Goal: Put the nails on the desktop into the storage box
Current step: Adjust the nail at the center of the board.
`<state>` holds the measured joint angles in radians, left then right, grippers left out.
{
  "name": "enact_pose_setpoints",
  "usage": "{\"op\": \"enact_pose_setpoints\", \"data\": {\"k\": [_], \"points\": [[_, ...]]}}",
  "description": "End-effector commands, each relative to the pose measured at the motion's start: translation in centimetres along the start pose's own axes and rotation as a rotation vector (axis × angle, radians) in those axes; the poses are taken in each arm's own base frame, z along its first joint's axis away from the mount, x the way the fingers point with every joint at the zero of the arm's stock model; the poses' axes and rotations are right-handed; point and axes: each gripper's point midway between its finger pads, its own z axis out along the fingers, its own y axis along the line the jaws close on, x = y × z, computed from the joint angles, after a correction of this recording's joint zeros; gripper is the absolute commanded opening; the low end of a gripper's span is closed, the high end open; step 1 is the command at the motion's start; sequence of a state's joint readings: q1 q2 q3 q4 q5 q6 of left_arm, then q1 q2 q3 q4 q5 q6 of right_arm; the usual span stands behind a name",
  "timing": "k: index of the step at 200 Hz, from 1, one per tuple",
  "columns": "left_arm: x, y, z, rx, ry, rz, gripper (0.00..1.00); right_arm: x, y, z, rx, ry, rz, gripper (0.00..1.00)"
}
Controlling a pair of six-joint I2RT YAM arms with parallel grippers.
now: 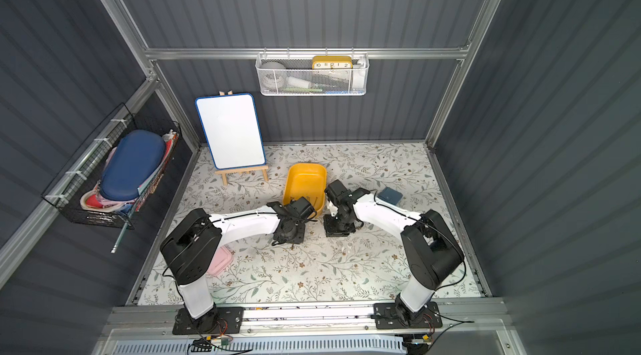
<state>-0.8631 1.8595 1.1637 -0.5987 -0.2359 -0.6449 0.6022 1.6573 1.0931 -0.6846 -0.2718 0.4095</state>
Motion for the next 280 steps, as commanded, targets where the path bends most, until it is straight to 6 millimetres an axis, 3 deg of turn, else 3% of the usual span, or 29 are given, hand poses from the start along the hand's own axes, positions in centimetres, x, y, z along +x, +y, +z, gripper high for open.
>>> {"op": "enact_pose_setpoints", "data": {"k": [1,17,54,87,111,145,196,248,280], "points": [[2.3,0.2,2.7,-0.007,0.098,0.11,0.27,0.4,-0.3,0.2,0.006,0.017,0.007,0.27],[3.7,0.3,3.4,0.009,0.141,0.13,0.14,0.5,-0.4,0.0,0.009,0.017,0.01,0.28],[7.6,0.8,4.6,0.057,0.241,0.193,0.03,0.9,-0.8,-0.9,0.021,0.004,0.03,0.27],[8.9,-2.5,4.3,0.146,0.232,0.397,0.01,1.7,-1.1,-2.1,0.014,-0.012,0.064,0.27],[11.0,-5.3,4.6,0.212,0.258,0.588,0.0,2.3,-2.0,-2.8,0.04,-0.049,0.096,0.27],[13.8,-6.8,5.0,0.303,0.317,0.758,0.0,3.3,-2.7,-3.5,0.045,-0.078,0.127,0.28],[16.9,-8.9,4.6,0.411,0.407,0.952,0.0,2.9,-3.0,-5.0,0.047,-0.122,0.137,0.28],[17.3,-7.6,5.3,0.33,0.475,1.07,0.02,2.8,-2.8,-5.2,0.035,-0.117,0.136,0.28],[15.9,-8.2,4.1,0.325,0.397,1.095,0.16,2.7,-2.8,-5.5,0.032,-0.128,0.131,0.29]]}}
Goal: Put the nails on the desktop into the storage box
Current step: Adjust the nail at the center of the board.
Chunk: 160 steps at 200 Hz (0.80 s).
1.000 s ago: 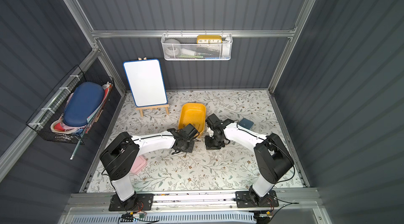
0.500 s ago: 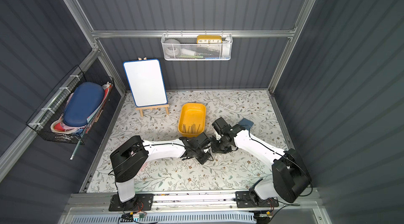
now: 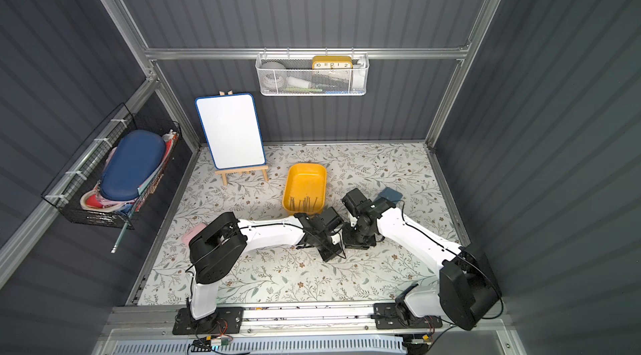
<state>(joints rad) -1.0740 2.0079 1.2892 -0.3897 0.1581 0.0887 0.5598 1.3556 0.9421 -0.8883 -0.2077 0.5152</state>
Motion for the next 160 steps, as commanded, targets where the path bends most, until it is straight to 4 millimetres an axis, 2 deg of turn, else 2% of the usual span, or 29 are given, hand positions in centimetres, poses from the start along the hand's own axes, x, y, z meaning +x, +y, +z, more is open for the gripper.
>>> {"op": "enact_pose_setpoints", "data": {"k": [1,43,73,75,78,80,84,87,89,97,108,125,144,160], "points": [[13.6,-2.5,2.9,0.061,0.47,0.062,0.17,-3.1,1.7,-0.8,-0.062,-0.124,-0.022,0.29],[9.4,-2.3,0.9,0.005,0.357,0.058,0.28,-3.2,2.1,-1.8,-0.087,-0.15,-0.034,0.3],[5.7,-1.7,-2.3,-0.087,0.237,0.012,0.38,-3.3,2.0,-3.6,-0.088,-0.188,-0.071,0.32],[5.4,-1.7,-2.6,-0.094,0.227,0.007,0.42,-3.4,2.0,-3.8,-0.088,-0.193,-0.075,0.33],[5.2,-1.7,-3.1,-0.101,0.218,-0.002,0.56,-3.4,2.0,-4.0,-0.09,-0.199,-0.08,0.33],[5.2,-1.7,-3.3,-0.104,0.217,-0.008,0.6,-3.4,2.1,-4.1,-0.094,-0.203,-0.086,0.33],[4.7,-1.4,-4.1,-0.129,0.196,-0.022,0.63,-3.5,2.2,-4.5,-0.101,-0.213,-0.097,0.34],[4.6,-0.9,-4.6,-0.16,0.185,-0.035,0.76,-3.4,2.4,-4.7,-0.114,-0.216,-0.106,0.35],[4.5,-0.6,-5.0,-0.183,0.178,-0.046,0.81,-3.4,2.6,-4.9,-0.122,-0.219,-0.116,0.35],[4.3,0.7,-6.5,-0.251,0.148,-0.107,0.89,-3.1,3.2,-5.5,-0.154,-0.23,-0.153,0.37],[4.1,2.6,-8.8,-0.31,0.101,-0.222,0.9,-3.4,3.4,-6.7,-0.178,-0.292,-0.167,0.4],[3.2,4.7,-13.1,-0.364,-0.047,-0.384,0.92,-3.4,3.8,-7.2,-0.211,-0.341,-0.207,0.48],[2.2,6.6,-18.7,-0.381,-0.27,-0.554,0.95,-2.8,4.1,-6.0,-0.196,-0.316,-0.3,0.5],[1.1,6.4,-22.9,-0.363,-0.463,-0.599,0.98,-1.2,5.2,-4.2,-0.127,-0.23,-0.482,0.51]]}}
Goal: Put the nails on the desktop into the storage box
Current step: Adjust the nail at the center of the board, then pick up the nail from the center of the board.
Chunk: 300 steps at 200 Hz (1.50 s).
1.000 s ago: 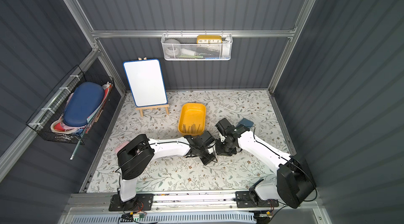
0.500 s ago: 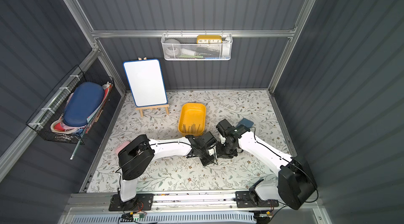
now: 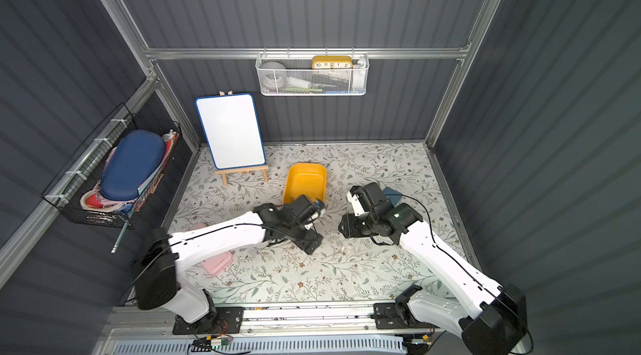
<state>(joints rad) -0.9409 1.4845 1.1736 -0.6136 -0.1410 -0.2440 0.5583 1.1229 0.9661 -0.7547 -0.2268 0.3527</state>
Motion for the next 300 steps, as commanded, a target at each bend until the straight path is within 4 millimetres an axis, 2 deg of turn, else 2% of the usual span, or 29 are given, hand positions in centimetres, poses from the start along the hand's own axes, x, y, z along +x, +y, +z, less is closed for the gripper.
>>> {"op": "enact_pose_setpoints", "data": {"k": [1,19,38,55,74,88,130,178,210,228,241,275,300], "points": [[-2.5,1.8,-5.0,0.004,-0.213,-0.214,0.99,2.4,1.1,2.7,0.024,0.134,-0.247,0.51],[-2.6,3.4,-7.4,-0.037,-0.3,-0.295,0.99,4.6,1.1,5.0,0.117,0.262,-0.449,0.51],[-1.6,5.6,-8.7,-0.134,-0.306,-0.361,0.99,5.9,0.7,7.1,0.184,0.388,-0.548,0.5],[-1.0,6.7,-9.5,-0.168,-0.312,-0.381,0.99,7.6,0.4,9.2,0.213,0.479,-0.6,0.5],[-0.3,7.5,-10.5,-0.196,-0.345,-0.369,1.0,9.0,0.2,10.5,0.235,0.519,-0.679,0.49],[0.4,8.2,-11.1,-0.211,-0.352,-0.368,0.99,9.6,0.9,10.9,0.212,0.534,-0.709,0.49],[1.6,8.8,-10.5,-0.226,-0.332,-0.354,0.99,10.2,0.3,12.3,0.27,0.56,-0.773,0.49],[1.9,9.2,-10.2,-0.249,-0.324,-0.332,0.99,8.5,-1.4,14.2,0.422,0.517,-0.87,0.5],[2.2,9.4,-10.1,-0.257,-0.323,-0.324,0.99,8.6,-1.4,14.9,0.418,0.523,-0.881,0.5],[2.3,9.5,-9.8,-0.261,-0.312,-0.319,0.99,9.3,-1.4,15.3,0.393,0.549,-0.878,0.49],[2.6,9.6,-9.5,-0.265,-0.302,-0.319,1.0,10.1,-1.2,15.6,0.36,0.575,-0.861,0.44],[3.0,9.8,-8.9,-0.269,-0.287,-0.319,0.99,11.8,-0.7,16.0,0.31,0.669,-0.857,0.16],[3.3,10.0,-8.6,-0.28,-0.274,-0.326,1.0,12.6,-1.0,16.6,0.314,0.73,-0.838,0.0]]}}
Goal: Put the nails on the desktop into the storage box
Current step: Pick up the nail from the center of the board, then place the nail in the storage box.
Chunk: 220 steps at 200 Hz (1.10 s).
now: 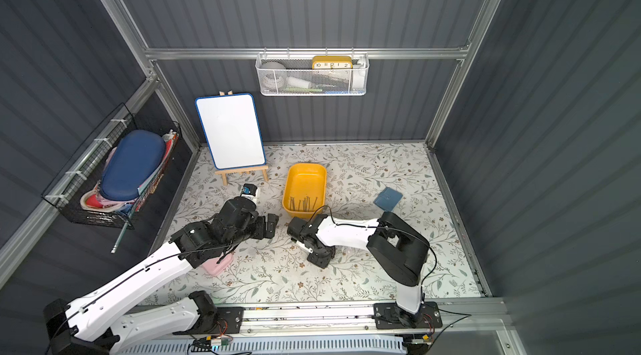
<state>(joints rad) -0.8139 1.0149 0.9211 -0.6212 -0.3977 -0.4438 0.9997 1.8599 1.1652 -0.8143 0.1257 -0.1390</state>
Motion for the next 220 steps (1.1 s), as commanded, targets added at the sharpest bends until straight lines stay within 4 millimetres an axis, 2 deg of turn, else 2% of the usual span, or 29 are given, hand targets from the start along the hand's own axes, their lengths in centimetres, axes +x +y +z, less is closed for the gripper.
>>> {"op": "enact_pose_setpoints", "data": {"k": [1,26,44,51,68,111,127,139,156,192,220], "points": [[0.4,0.6,0.4,-0.028,0.011,0.011,1.0,2.0,1.8,3.4,-0.073,0.133,-0.002,0.0],[0.2,0.6,0.4,-0.025,0.008,0.01,1.0,1.7,1.2,4.0,-0.044,0.167,0.032,0.0],[0.1,0.7,0.4,-0.035,0.01,0.012,0.99,0.4,-0.7,2.6,-0.015,0.102,0.138,0.0],[0.0,0.7,0.4,-0.036,0.011,0.013,1.0,-0.2,-1.8,1.5,-0.007,0.063,0.193,0.0],[0.2,0.9,0.5,-0.045,0.017,0.016,1.0,-2.1,-4.0,-2.8,0.006,-0.054,0.292,0.0],[0.3,1.3,0.3,-0.058,0.009,0.007,1.0,-4.8,-8.6,-12.9,-0.046,-0.254,0.485,0.0],[0.5,1.5,0.4,-0.064,0.01,0.005,0.99,-6.7,-10.6,-15.9,-0.092,-0.343,0.576,0.0],[0.8,1.5,0.6,-0.063,0.016,0.005,0.99,-8.5,-11.7,-17.4,-0.164,-0.387,0.652,0.0],[1.1,1.7,0.9,-0.071,0.026,0.003,0.99,-10.8,-13.5,-17.3,-0.269,-0.373,0.759,0.0],[1.1,1.7,0.9,-0.068,0.025,0.004,0.99,-14.4,-15.6,-12.2,-0.373,-0.278,0.924,0.0],[1.4,1.8,1.1,-0.071,0.032,0.011,0.99,-15.8,-16.7,-8.3,-0.373,-0.266,1.013,0.0]]}}
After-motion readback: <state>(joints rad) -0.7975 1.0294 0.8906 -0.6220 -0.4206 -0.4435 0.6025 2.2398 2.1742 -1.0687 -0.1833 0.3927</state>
